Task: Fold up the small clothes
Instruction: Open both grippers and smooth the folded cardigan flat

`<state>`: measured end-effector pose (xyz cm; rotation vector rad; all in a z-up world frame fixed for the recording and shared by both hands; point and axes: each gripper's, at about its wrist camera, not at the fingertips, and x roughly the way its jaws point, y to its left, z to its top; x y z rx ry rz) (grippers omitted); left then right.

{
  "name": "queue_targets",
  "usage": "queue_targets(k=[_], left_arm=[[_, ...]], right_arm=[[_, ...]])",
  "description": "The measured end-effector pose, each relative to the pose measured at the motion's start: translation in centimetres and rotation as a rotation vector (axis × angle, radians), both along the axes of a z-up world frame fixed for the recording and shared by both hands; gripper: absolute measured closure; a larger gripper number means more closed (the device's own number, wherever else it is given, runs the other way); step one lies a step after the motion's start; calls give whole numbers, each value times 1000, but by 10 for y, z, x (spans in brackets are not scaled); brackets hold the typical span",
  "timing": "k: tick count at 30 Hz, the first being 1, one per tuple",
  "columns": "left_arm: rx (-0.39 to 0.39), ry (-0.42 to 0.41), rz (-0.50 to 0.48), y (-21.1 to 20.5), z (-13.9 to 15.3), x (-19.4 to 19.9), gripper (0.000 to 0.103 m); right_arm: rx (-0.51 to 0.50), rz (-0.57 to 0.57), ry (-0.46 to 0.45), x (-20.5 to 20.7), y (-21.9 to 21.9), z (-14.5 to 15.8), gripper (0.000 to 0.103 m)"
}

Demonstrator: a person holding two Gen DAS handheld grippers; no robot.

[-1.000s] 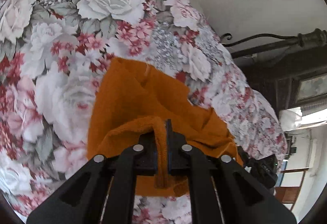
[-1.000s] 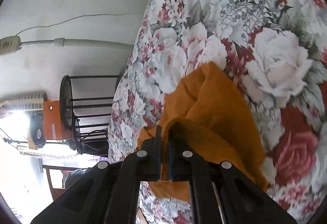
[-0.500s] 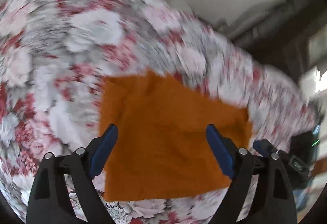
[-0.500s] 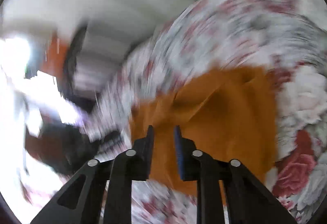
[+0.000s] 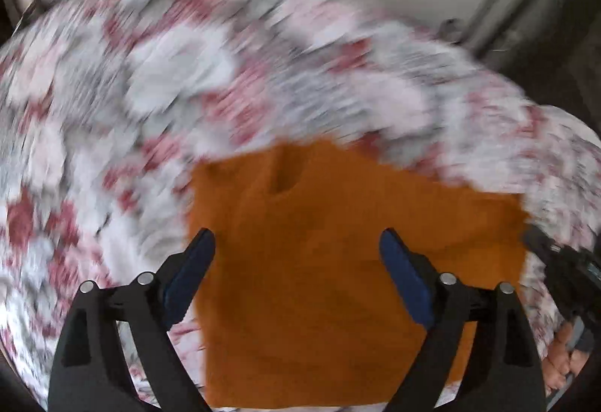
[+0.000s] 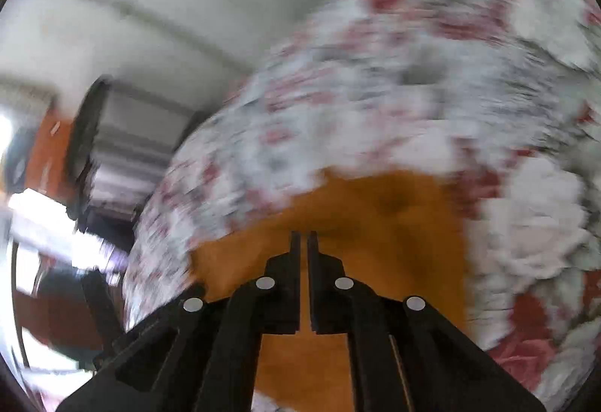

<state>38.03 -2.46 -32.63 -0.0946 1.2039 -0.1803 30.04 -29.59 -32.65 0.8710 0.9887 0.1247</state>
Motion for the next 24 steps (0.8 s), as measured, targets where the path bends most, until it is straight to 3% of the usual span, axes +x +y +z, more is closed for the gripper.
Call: queue_targets(k=[3,5,6,7,8,9,12,14,15,16,18,19,21,24], left_arm=[[56,-24,-62,-22,-1,3,15],[174,15,-25,-25,-22,15,12],[213,77,32,-16,-40,22,11],[180,107,61,-9,-46,24,8],[105,132,105,2,-50,27,9],[85,129,125,6,-44,27,10],[56,11,86,0,-11,23,11],[13,-20,31,-13,-4,20,11],[15,-4,9,-19,-8,20,11],[47,31,-8,-28,-19,21,11],[133,65,-15,-32,-36,24,10],[172,74,-13,-33,-44,26,8],[167,90,13,-29,-49,30,7],[195,20,68,-22,-24,31,9]], right_arm=[[-36,69,15,11,19,-8,97],[-53,16,73,12,9,-30,90],[-40,-57,110,8,-6,-43,95],[20,-120,125,0,-19,-51,103],[60,-162,135,-4,-27,-53,103],[80,-183,126,-7,-32,-49,100],[-2,-97,-19,1,-12,-6,97],[-12,-21,-56,9,7,3,89],[-22,16,-55,9,15,2,73],[-40,38,-52,11,21,-2,63],[-96,41,-1,17,28,-21,62],[-96,16,68,18,24,-36,73],[-47,-42,106,14,10,-43,89],[-72,-68,55,8,5,-14,82]])
